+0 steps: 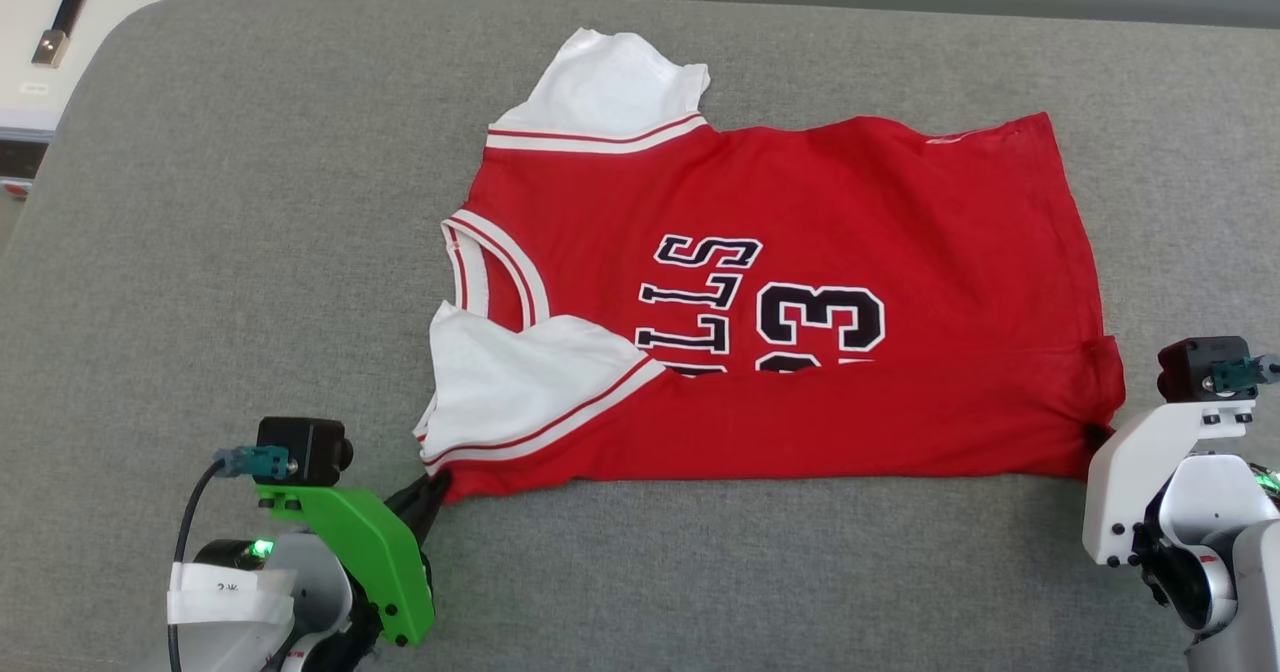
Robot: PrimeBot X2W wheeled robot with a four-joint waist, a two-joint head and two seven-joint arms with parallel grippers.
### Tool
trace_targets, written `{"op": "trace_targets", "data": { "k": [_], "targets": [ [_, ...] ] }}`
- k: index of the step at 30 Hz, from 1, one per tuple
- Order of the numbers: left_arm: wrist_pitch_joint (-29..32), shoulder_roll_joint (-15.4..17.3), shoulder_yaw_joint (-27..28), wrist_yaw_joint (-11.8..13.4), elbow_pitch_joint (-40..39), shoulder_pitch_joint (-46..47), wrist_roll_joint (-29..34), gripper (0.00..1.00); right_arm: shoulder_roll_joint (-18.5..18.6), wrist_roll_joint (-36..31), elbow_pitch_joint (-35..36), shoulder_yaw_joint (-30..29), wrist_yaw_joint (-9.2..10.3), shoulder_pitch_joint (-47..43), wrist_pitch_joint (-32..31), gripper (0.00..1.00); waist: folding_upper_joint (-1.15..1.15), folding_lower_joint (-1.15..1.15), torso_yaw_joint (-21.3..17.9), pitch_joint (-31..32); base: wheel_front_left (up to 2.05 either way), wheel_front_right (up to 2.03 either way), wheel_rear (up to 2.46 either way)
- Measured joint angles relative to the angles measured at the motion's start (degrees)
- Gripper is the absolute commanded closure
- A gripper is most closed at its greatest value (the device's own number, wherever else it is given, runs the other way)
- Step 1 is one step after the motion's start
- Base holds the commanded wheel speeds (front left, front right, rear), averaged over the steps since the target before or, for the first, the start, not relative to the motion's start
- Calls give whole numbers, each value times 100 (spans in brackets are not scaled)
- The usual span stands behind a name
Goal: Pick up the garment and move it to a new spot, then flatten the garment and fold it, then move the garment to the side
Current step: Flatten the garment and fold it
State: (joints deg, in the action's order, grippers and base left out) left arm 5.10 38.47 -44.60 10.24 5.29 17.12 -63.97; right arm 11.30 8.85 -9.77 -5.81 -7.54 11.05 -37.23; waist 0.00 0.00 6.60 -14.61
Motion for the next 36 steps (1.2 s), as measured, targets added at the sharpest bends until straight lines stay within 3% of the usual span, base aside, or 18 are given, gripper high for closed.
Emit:
{"op": "trace_targets", "data": {
  "k": [9,20,32,33,34,35,36],
  "targets": [
    [102,86,-178,0,216,-219,5,100,92,183,77,-43,-1,-190,23,100,0,0,-114,379,0,0,0],
    [98,214,-391,7,209,-944,-63,100,-42,414,954,-315,-1,-1427,-356,100,0,0,-313,982,0,0,0],
    [91,88,-527,-143,588,-951,-47,100,-278,398,748,-392,-1,-1736,-221,100,0,0,-380,941,0,0,0],
    [73,78,-544,-143,620,-937,0,75,-279,392,712,-391,-1,-1725,-181,100,0,0,-375,941,0,0,0],
    [47,67,-554,-143,638,-934,48,44,-278,388,684,-391,-1,-1715,-148,52,0,0,-372,944,0,0,0],
    [20,46,-557,-143,676,-934,77,0,-277,383,653,-392,-1,-1701,-107,0,0,0,-366,948,0,0,0],
    [-3,26,-565,-143,698,-934,89,0,-272,385,632,-381,-1,-1690,-68,0,0,0,-362,959,0,0,0]
  ]
}}
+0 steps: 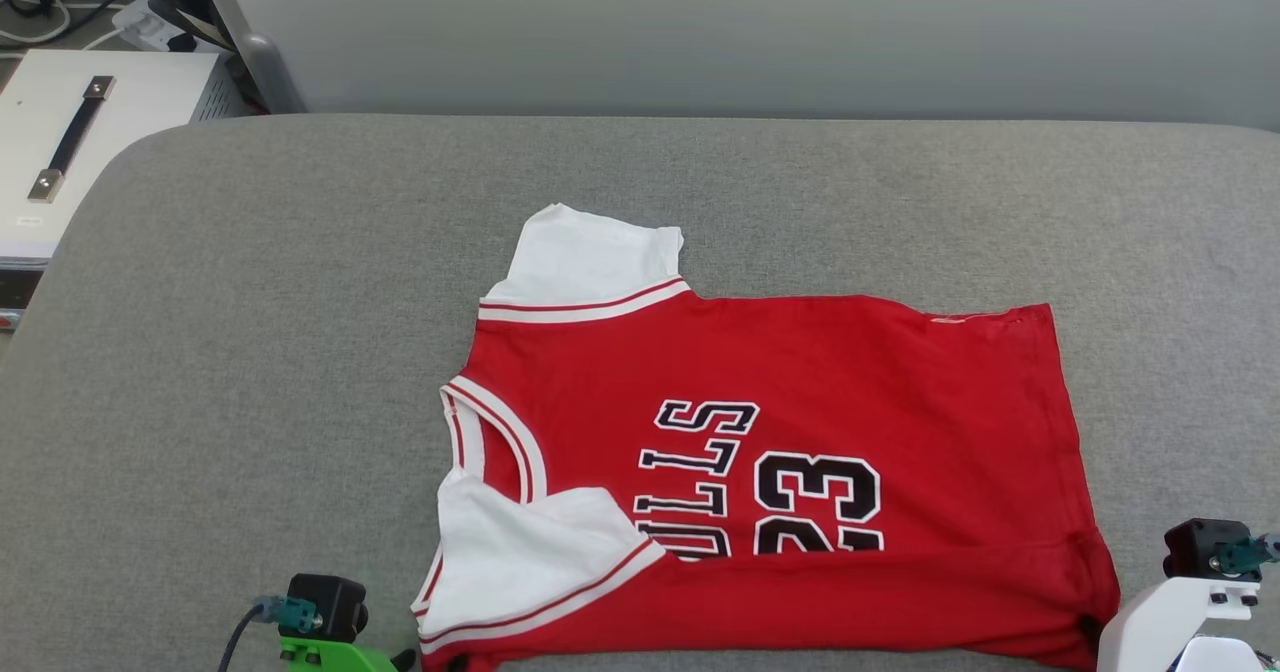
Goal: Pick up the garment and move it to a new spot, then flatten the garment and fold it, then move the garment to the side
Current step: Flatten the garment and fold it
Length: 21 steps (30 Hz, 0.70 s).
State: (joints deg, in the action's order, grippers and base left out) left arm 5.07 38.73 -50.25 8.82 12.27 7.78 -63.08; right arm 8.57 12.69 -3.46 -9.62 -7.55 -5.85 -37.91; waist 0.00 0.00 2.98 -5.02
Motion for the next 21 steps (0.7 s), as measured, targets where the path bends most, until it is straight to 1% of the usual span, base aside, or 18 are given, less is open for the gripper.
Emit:
{"op": "trace_targets", "data": {
  "k": [5,8,11,16,19,21],
  "targets": [
    [-171,-49,30,12,33,6,42,0,86,13,-36,1,0,24,172,0,0,0,15,97,0,0,0],
    [-461,-93,263,88,22,10,-14,0,156,8,107,33,1,60,375,0,0,0,19,163,0,0,0],
    [-890,-91,412,112,-12,86,88,0,160,-18,431,-54,1,250,846,0,0,0,14,220,0,0,0],
    [-1669,-115,655,102,-186,208,394,0,176,48,835,115,2,453,1701,0,0,0,-11,250,0,0,0],
    [-1892,-176,861,102,-320,272,592,0,152,204,913,223,1,511,2196,0,0,0,-34,246,0,0,0],
    [-1956,-234,1018,102,-450,291,883,0,152,258,934,286,1,510,2483,0,0,0,-45,230,0,0,0]
  ]
}}
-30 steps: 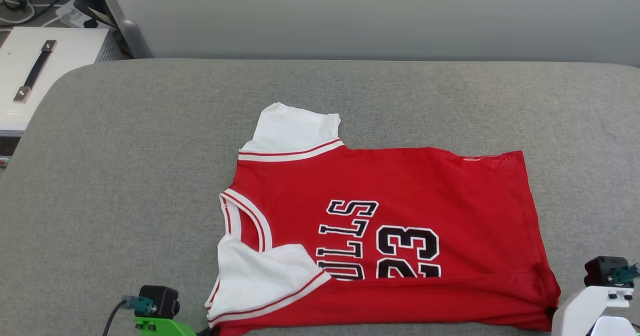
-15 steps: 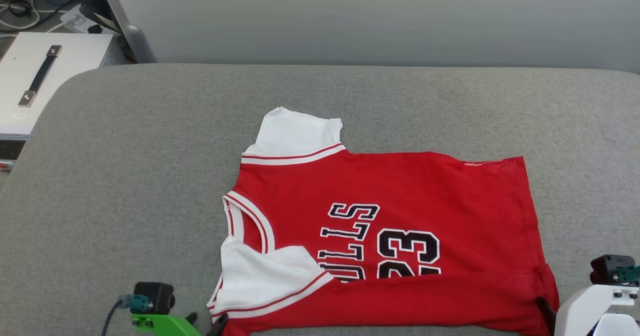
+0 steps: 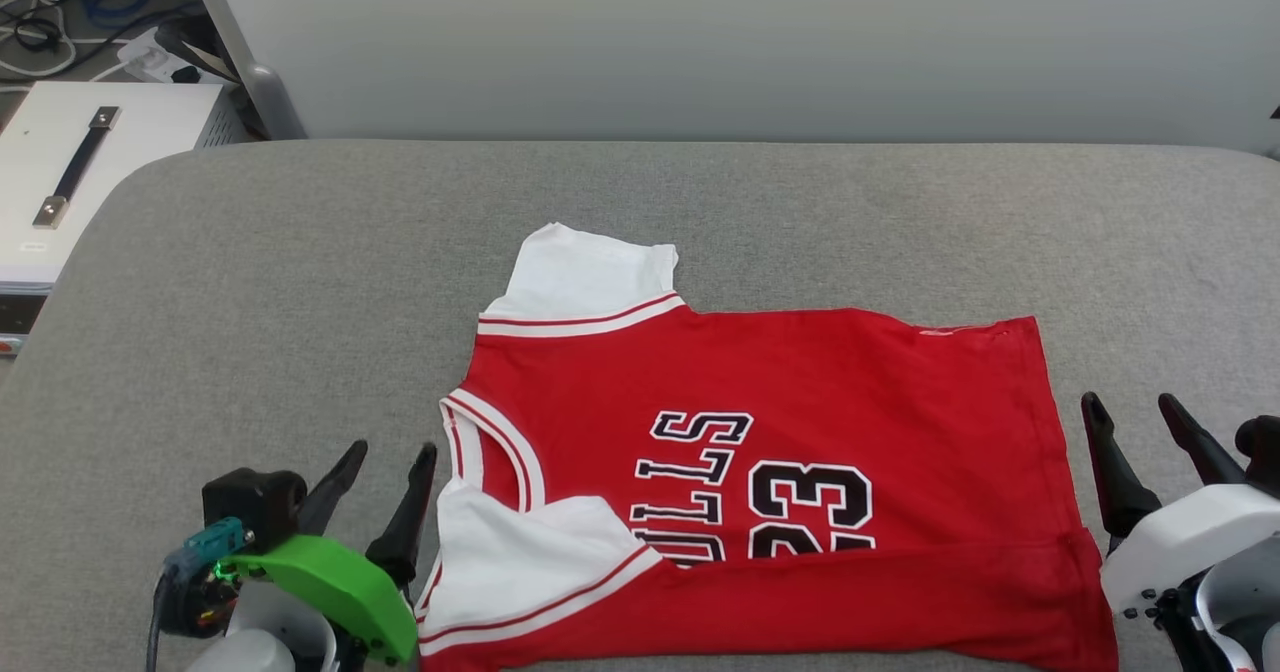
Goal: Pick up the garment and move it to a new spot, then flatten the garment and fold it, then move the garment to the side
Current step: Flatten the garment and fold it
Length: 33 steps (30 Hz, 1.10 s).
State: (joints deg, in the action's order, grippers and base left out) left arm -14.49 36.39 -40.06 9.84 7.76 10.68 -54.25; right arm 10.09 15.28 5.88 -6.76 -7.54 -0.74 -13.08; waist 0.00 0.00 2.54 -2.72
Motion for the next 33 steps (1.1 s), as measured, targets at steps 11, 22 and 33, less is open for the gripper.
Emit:
{"op": "trace_targets", "data": {
  "k": [11,22,33],
  "targets": [
    [-18,-413,1154,-549,-422,160,1391,0,-253,-41,155,286,1,228,894,0,0,0,-155,-420,0,0,0],
    [1378,-216,651,-1601,632,2705,1689,0,-397,-220,176,584,1,666,1083,0,0,0,-502,-1164,0,0,0],
    [3778,47,-669,-1716,1897,4746,478,0,-490,-211,147,905,1,1060,1189,0,0,1,-971,-1870,0,0,0]
  ]
}}
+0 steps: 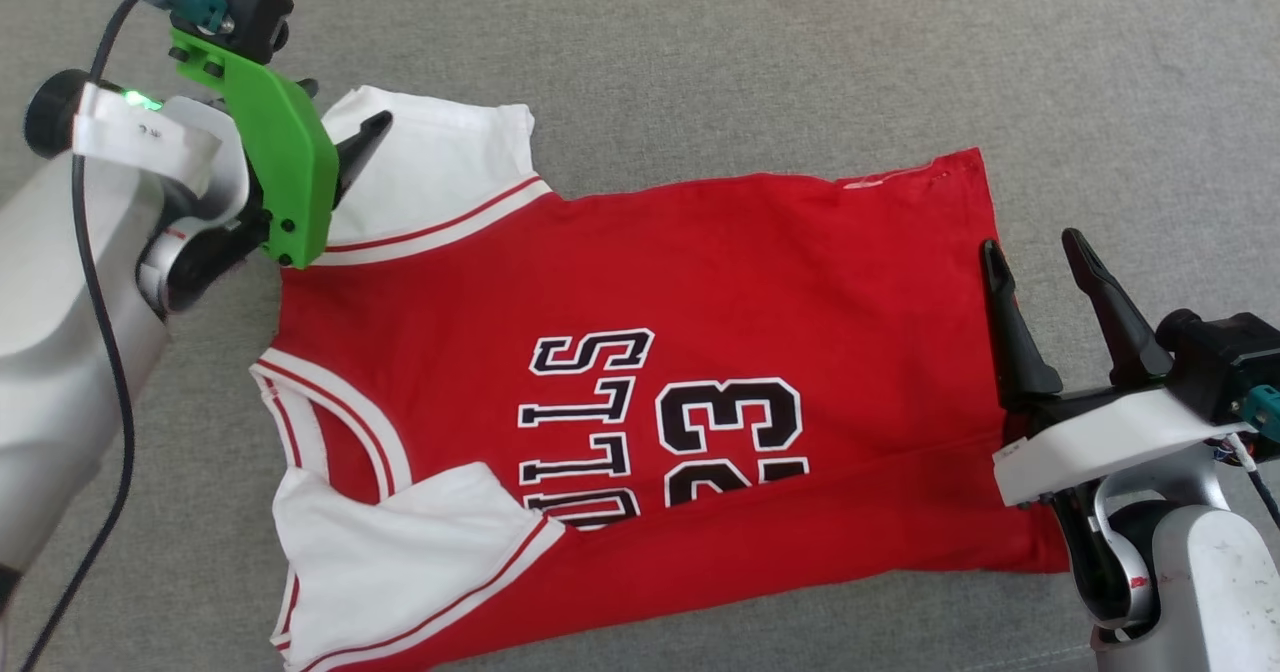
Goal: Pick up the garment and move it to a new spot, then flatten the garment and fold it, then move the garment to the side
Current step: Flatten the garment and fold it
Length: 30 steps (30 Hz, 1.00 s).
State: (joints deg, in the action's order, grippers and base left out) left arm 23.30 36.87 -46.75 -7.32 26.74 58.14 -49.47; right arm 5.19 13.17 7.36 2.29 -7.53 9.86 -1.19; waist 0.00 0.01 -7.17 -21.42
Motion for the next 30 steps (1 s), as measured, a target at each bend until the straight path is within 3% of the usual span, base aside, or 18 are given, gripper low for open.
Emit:
{"op": "trace_targets", "data": {
  "k": [7,23,24,25,26,30],
  "targets": [
    [482,244,-375,0,747,642,-299,0,-76,16,65,191,0,148,54,0,0,0,-253,-381,0,0,0],
    [121,185,-950,-7,1668,1193,-591,0,-111,23,63,330,0,247,103,0,0,0,-441,-904,0,0,0],
    [153,176,-982,-7,1697,1220,-643,24,-111,23,58,331,0,247,103,0,0,-1,-434,-905,0,0,0],
    [196,164,-1025,-7,1711,1248,-666,90,-110,23,56,336,0,247,103,0,0,-1,-427,-902,0,0,0],
    [207,153,-1062,-7,1704,1253,-716,100,-110,22,48,344,0,247,103,0,0,-1,-422,-894,0,0,0],
    [88,103,-1162,-7,1704,1232,-979,100,-98,21,33,346,0,247,97,0,0,0,-398,-817,0,0,0]
  ]
}}
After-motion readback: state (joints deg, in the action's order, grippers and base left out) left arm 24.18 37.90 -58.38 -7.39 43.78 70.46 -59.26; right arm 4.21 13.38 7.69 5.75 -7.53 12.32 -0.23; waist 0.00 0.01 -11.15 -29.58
